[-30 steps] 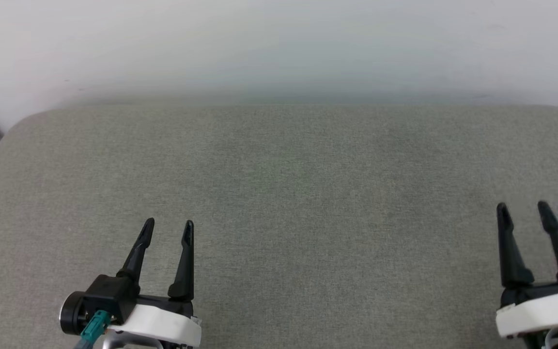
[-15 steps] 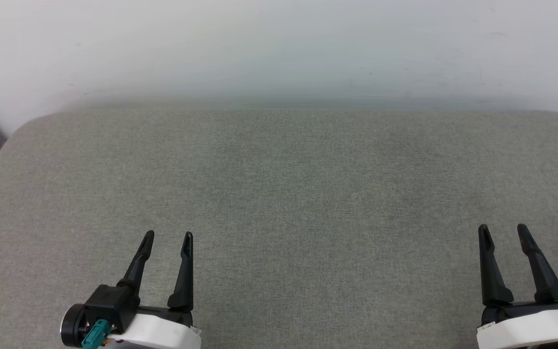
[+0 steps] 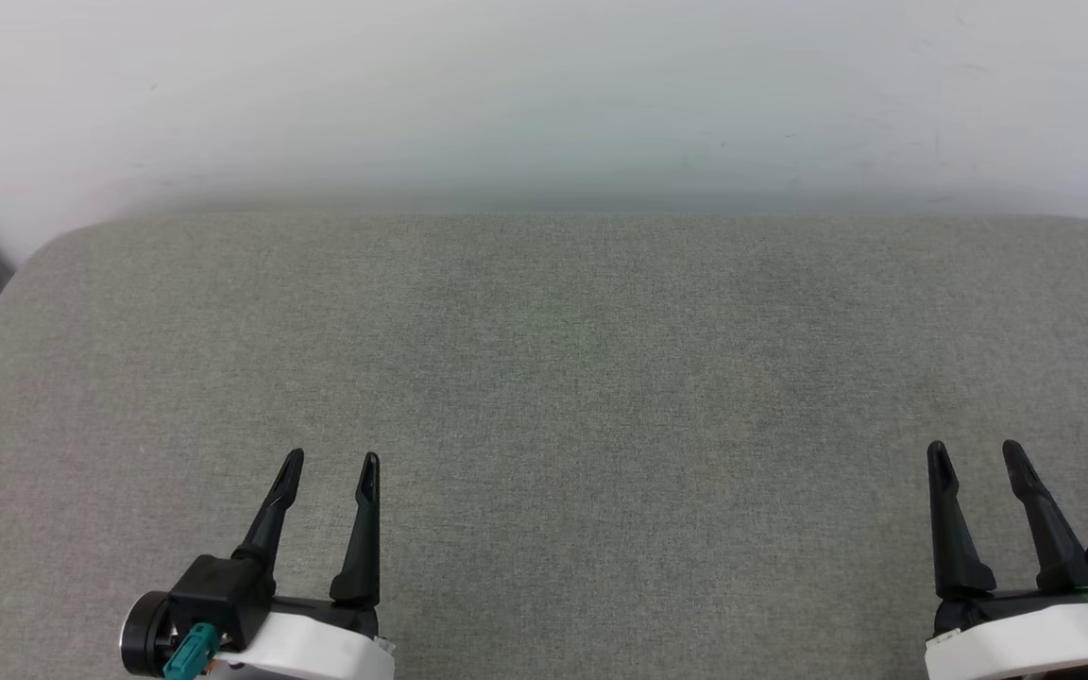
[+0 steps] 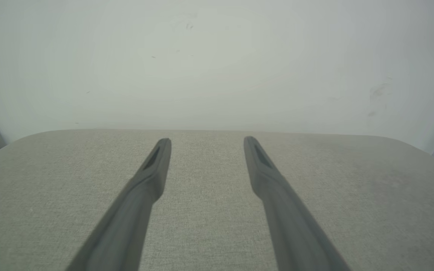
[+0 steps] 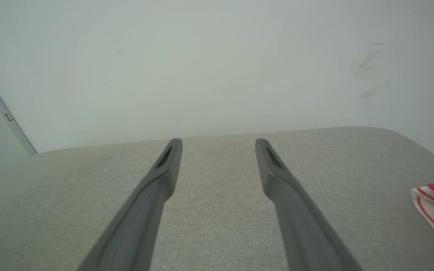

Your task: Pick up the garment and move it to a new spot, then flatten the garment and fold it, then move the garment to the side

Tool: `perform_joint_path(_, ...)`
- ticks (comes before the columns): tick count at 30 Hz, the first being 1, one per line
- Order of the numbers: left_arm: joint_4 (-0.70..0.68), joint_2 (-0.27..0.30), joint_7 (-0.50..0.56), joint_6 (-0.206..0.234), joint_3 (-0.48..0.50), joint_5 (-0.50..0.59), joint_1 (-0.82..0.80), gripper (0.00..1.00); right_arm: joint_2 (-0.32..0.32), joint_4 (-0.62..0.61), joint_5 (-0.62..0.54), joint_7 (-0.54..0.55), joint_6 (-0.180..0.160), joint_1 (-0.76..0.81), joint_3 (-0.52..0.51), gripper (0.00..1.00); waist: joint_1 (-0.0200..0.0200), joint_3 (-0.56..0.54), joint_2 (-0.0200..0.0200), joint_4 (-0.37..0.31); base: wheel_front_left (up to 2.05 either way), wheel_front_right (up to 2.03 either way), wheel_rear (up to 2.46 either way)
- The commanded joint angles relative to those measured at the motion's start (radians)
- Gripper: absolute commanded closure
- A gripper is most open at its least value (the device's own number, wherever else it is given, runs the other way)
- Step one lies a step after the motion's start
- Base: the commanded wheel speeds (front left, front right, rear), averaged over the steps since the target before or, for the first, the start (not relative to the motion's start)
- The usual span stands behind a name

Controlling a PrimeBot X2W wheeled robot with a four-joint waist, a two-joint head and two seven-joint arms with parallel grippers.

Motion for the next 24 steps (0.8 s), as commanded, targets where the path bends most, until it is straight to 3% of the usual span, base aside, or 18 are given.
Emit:
perform_joint_path(1,-0.003,-0.001,-0.002,-0.001,0.003,0.007,0.009,0.0,0.006,-0.002,0.001,0.0,0.0,-0.001,0.0,0.0,0.0,-0.001,0.0,0.0,0.0,0.0,0.0)
perform_joint_path(7,-0.003,-0.002,-0.002,-0.001,0.019,-0.007,0.011,0.0,0.006,-0.003,0.005,0.003,0.0,-0.002,0.0,0.0,0.0,-0.001,0.0,0.0,0.0,0.0,0.0)
perform_joint_path(8,-0.002,-0.001,0.0,0.0,0.019,-0.004,0.004,1.0,0.002,-0.001,0.001,0.003,0.0,0.0,0.0,1.0,0.0,-0.001,0.0,0.0,0.0,0.0,0.0)
perform_joint_path(12,0.023,-0.002,0.005,0.0,0.016,-0.022,0.018,1.0,0.003,0.029,0.019,0.005,0.0,0.004,0.005,1.0,0.0001,-0.001,0.0,0.0,0.0,0.0,0.0)
perform_joint_path(24,0.045,0.012,0.053,0.002,0.024,-0.272,-0.007,1.0,0.001,0.065,0.25,0.048,0.0,-0.028,0.003,1.0,0.0001,-0.004,0.0,-0.003,0.0,0.0,0.0)
